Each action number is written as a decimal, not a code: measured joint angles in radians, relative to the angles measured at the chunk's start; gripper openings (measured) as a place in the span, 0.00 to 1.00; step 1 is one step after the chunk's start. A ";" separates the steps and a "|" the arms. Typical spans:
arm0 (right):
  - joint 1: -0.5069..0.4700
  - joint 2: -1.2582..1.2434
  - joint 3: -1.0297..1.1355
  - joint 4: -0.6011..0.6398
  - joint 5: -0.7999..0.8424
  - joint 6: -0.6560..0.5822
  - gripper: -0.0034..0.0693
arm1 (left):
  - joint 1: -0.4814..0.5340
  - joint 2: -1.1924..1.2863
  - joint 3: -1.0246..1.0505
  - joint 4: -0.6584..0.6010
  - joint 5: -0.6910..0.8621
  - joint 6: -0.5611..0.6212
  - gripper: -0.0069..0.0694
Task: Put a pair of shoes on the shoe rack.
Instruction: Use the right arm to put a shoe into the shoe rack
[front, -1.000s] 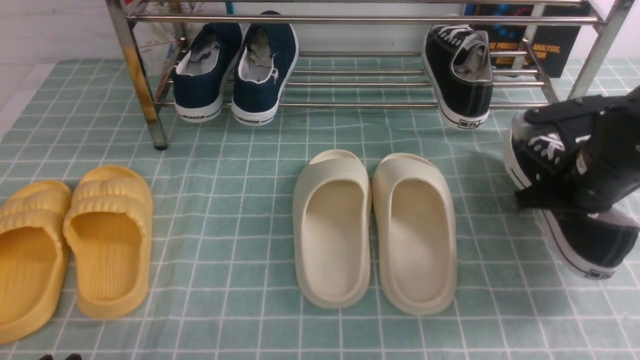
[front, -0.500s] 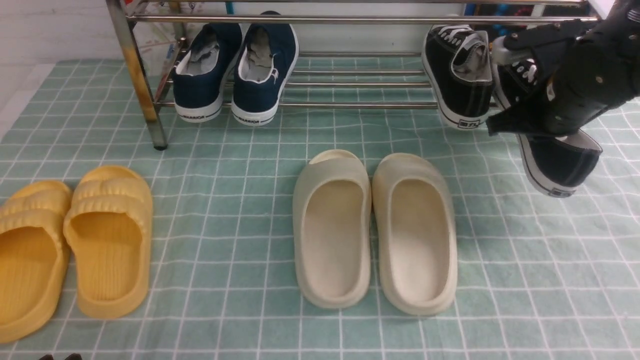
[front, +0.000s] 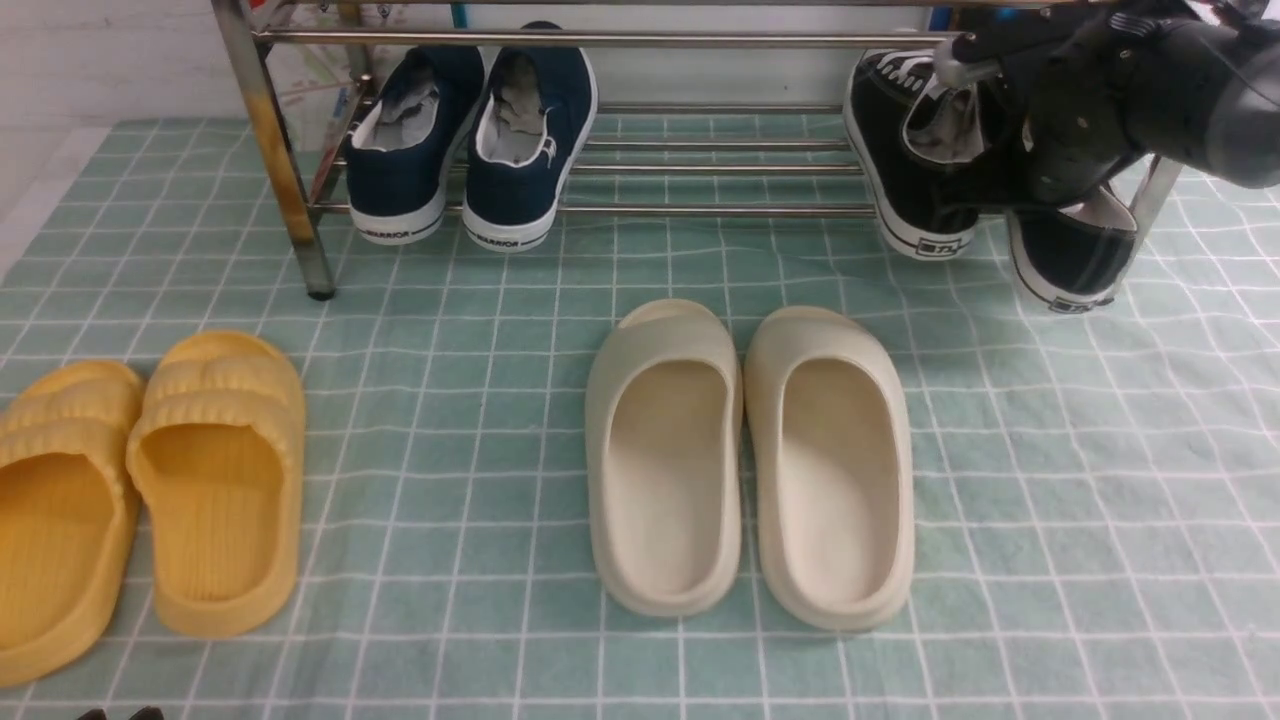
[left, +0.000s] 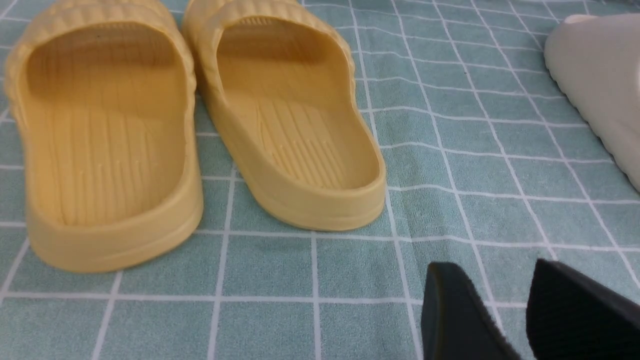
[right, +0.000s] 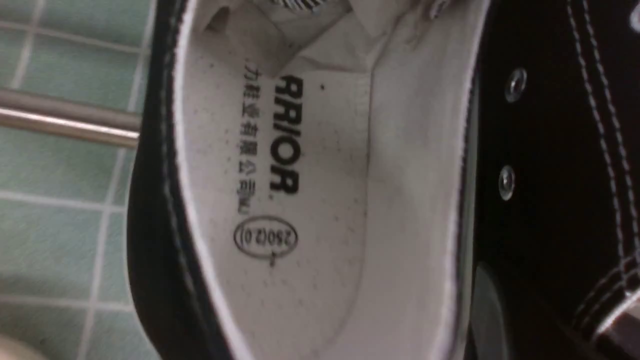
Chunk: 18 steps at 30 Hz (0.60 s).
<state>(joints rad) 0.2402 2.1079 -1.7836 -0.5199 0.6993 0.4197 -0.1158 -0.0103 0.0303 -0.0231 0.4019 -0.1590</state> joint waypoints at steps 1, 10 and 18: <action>0.000 0.015 -0.015 -0.016 -0.001 -0.002 0.06 | 0.000 0.000 0.000 0.000 0.000 0.000 0.40; 0.000 0.047 -0.045 -0.061 -0.016 -0.002 0.09 | 0.000 0.000 0.000 0.000 0.000 0.000 0.40; -0.001 0.047 -0.056 -0.096 -0.073 -0.005 0.40 | 0.000 0.000 0.000 0.000 0.000 0.000 0.40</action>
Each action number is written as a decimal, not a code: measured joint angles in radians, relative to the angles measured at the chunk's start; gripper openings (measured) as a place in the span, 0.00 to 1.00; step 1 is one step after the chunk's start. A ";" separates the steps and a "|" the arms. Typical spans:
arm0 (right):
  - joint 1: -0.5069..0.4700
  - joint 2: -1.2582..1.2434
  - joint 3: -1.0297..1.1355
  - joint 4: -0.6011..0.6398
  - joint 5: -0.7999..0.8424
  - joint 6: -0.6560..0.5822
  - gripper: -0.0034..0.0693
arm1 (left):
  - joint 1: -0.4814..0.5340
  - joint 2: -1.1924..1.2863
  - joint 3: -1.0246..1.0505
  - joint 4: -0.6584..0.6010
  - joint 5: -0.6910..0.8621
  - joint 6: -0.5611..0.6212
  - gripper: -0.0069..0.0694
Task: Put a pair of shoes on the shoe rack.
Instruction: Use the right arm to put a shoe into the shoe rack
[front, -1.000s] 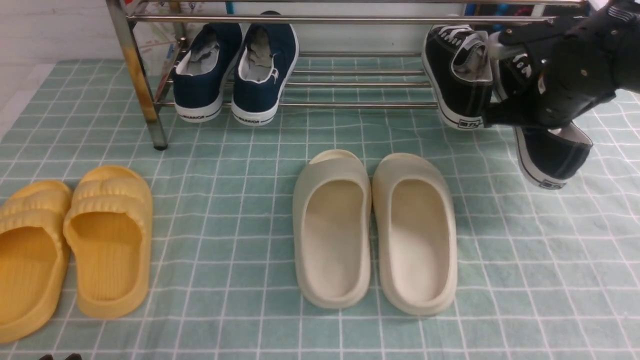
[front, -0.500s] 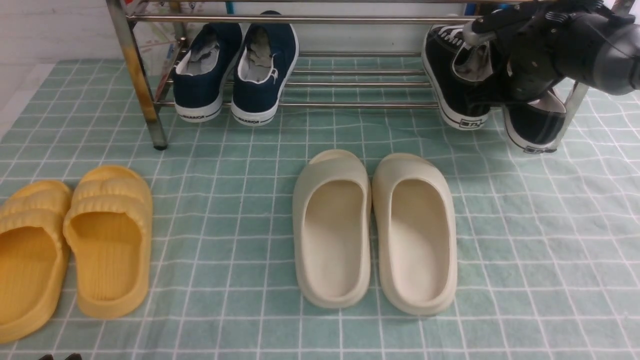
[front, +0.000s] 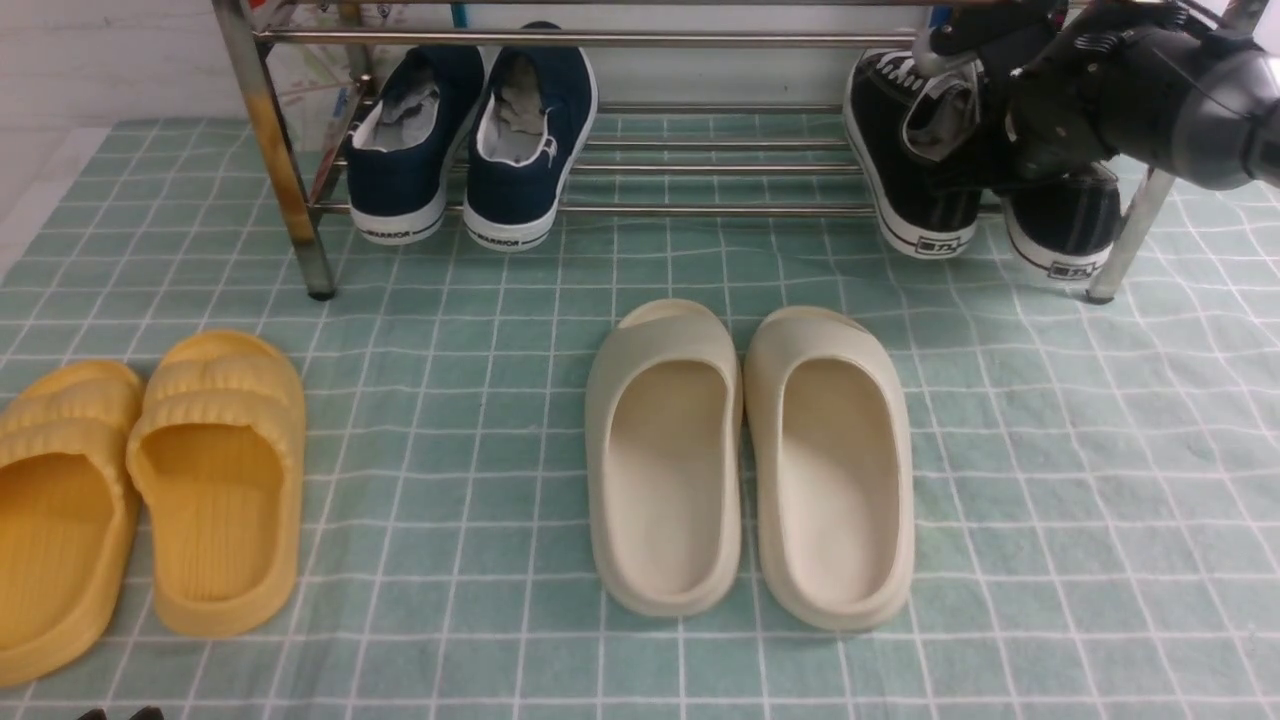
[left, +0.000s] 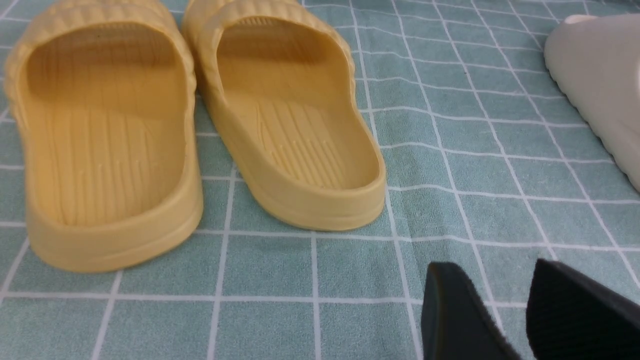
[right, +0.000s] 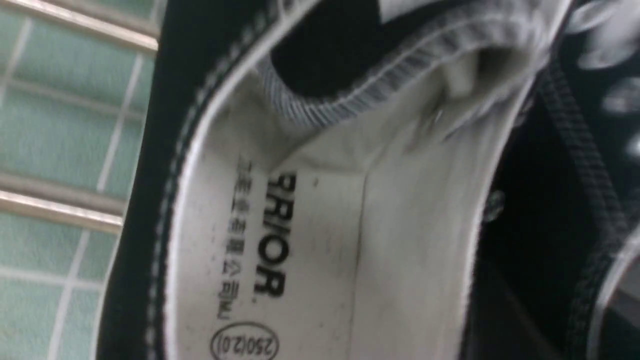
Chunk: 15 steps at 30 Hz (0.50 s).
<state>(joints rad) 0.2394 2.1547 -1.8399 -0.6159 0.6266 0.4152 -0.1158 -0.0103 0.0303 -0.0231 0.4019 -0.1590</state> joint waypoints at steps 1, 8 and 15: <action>0.000 -0.007 0.000 0.011 0.001 0.000 0.49 | 0.000 0.000 0.000 0.000 0.000 0.000 0.40; 0.000 -0.063 0.000 0.120 0.055 -0.031 0.75 | 0.000 0.000 0.000 0.000 0.000 0.000 0.40; 0.000 -0.134 -0.001 0.365 0.229 -0.220 0.62 | 0.000 0.000 0.000 0.000 0.000 0.000 0.40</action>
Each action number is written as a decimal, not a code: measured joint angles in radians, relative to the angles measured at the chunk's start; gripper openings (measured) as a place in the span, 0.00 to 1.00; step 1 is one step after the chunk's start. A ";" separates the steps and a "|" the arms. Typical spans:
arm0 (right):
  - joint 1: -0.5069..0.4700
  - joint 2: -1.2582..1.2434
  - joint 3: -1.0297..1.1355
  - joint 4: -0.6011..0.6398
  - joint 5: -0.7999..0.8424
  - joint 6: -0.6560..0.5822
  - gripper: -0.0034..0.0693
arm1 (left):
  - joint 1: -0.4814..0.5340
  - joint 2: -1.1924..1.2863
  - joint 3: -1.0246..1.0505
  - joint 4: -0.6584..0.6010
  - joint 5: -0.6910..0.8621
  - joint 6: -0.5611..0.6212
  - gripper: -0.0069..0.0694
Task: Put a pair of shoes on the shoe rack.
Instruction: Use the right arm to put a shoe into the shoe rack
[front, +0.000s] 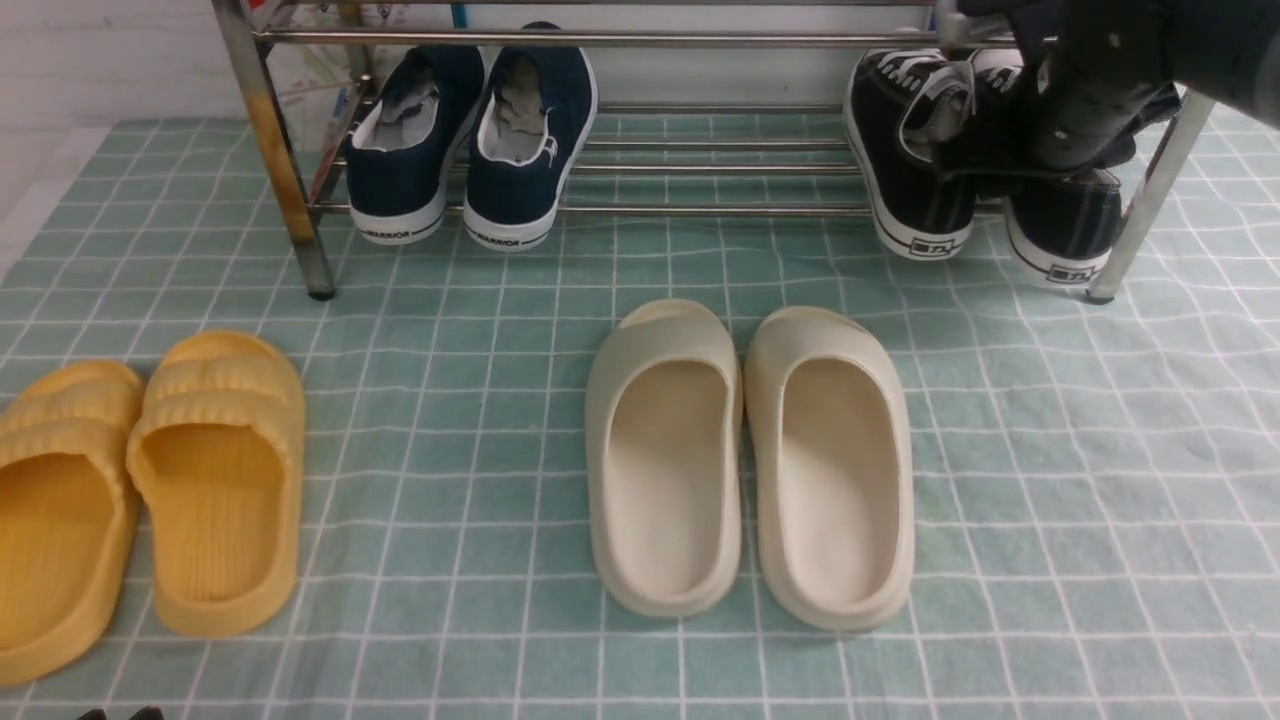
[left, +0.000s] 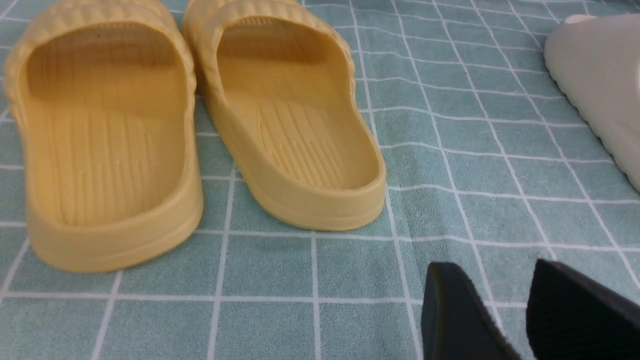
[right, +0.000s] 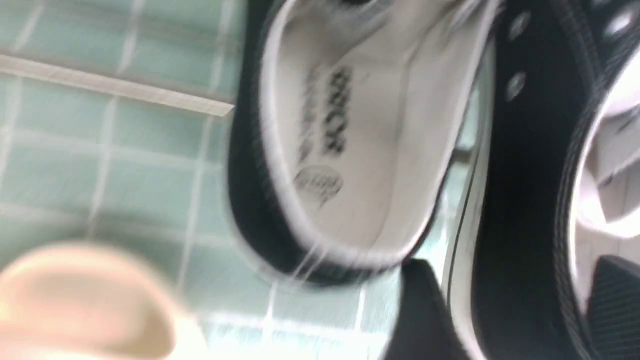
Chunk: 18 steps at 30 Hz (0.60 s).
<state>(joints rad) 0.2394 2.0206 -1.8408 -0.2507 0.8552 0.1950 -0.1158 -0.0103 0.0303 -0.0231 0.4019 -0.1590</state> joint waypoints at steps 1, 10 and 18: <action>0.000 -0.016 0.000 0.016 0.027 -0.015 0.57 | 0.000 0.000 0.000 0.000 0.000 0.000 0.40; 0.000 -0.193 0.142 0.032 0.166 -0.100 0.12 | 0.000 0.000 0.000 0.000 0.000 0.000 0.40; -0.062 -0.248 0.477 0.012 -0.128 -0.102 0.04 | 0.000 0.000 0.000 0.000 0.000 0.000 0.40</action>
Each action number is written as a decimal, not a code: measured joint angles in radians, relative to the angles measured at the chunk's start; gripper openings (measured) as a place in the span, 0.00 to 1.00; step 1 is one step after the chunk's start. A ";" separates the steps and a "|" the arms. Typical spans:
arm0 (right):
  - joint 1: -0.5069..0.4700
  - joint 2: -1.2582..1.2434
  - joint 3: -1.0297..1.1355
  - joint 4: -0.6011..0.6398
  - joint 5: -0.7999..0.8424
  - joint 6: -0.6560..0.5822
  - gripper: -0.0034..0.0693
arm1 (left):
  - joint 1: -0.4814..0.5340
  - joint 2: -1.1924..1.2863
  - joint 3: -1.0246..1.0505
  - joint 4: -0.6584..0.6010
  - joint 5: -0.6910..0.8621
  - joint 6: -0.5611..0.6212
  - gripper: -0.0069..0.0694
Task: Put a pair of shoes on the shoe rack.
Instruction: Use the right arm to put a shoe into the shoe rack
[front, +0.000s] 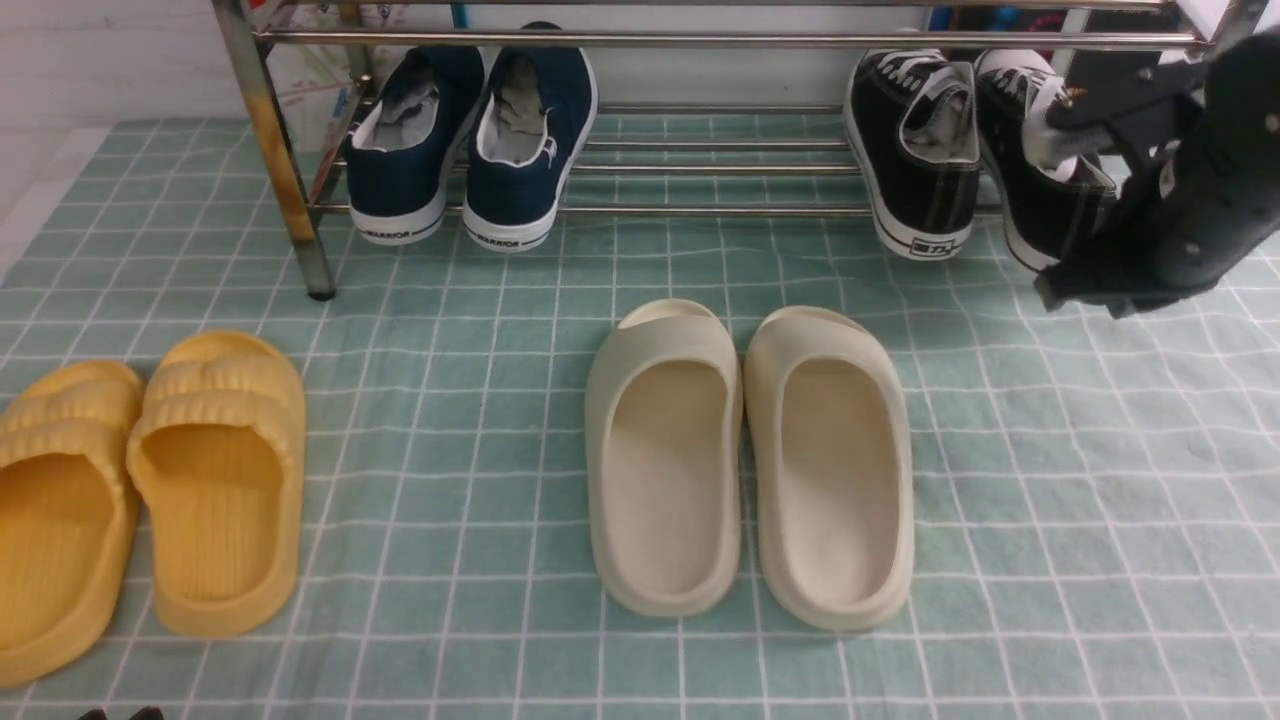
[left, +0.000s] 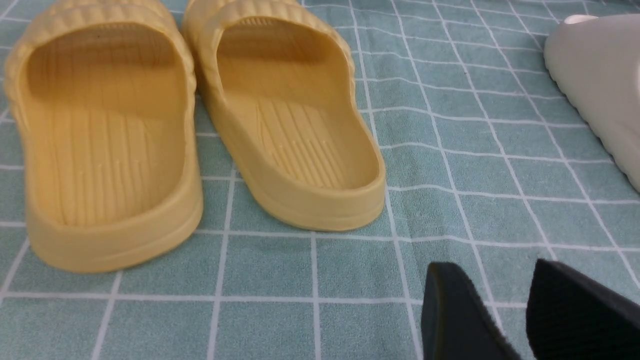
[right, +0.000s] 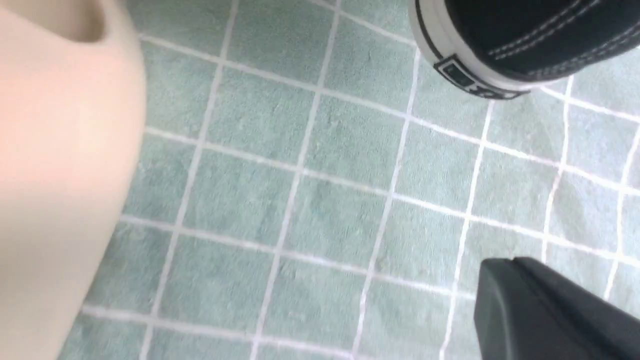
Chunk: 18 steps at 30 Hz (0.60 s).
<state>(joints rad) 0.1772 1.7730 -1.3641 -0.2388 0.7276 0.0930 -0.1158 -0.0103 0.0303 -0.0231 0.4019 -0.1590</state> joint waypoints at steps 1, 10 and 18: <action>-0.009 0.014 0.008 -0.008 -0.063 0.002 0.04 | 0.000 0.000 0.000 0.000 0.000 0.000 0.40; -0.042 0.082 -0.009 -0.025 -0.269 0.076 0.04 | 0.000 0.000 0.000 0.000 0.000 0.000 0.40; -0.042 0.061 -0.014 -0.023 -0.309 0.109 0.04 | 0.000 0.000 0.000 0.000 0.000 0.000 0.40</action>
<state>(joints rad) 0.1352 1.8343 -1.3784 -0.2623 0.4184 0.2021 -0.1158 -0.0103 0.0303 -0.0231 0.4019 -0.1590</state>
